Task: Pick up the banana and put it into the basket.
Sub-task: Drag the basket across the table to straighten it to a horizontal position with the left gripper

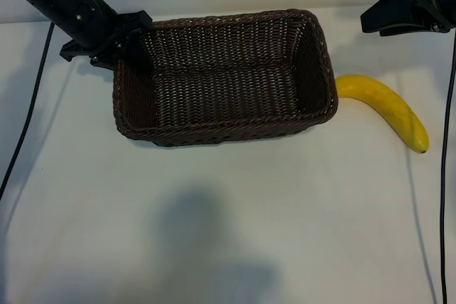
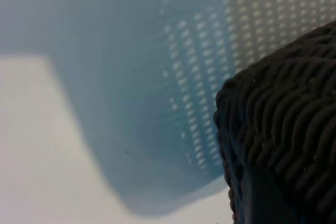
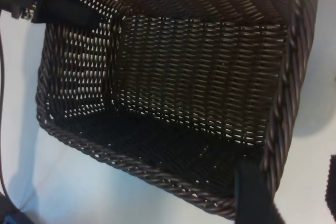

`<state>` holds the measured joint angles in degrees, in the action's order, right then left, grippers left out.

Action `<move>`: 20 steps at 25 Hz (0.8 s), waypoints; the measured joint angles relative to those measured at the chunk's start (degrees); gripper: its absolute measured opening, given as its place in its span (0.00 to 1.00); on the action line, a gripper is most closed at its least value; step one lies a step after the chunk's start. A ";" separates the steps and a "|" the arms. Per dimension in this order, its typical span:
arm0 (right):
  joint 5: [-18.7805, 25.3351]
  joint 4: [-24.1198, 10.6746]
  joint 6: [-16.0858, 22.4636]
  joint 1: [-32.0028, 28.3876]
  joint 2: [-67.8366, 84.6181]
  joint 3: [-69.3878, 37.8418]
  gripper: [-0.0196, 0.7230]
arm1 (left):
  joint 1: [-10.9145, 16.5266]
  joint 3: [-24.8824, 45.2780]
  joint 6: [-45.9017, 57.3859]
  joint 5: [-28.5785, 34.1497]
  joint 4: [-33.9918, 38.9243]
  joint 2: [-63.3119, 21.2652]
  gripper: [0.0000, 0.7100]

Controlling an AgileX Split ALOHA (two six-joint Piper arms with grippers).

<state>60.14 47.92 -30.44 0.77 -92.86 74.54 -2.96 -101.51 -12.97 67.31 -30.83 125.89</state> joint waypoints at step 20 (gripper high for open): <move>-0.05 0.00 -0.03 0.00 0.00 0.00 0.52 | 0.00 -0.01 -3.10 -1.20 -0.10 4.02 0.41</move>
<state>60.09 47.92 -30.47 0.77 -92.86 74.54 -2.96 -101.52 -16.06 66.11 -30.92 129.91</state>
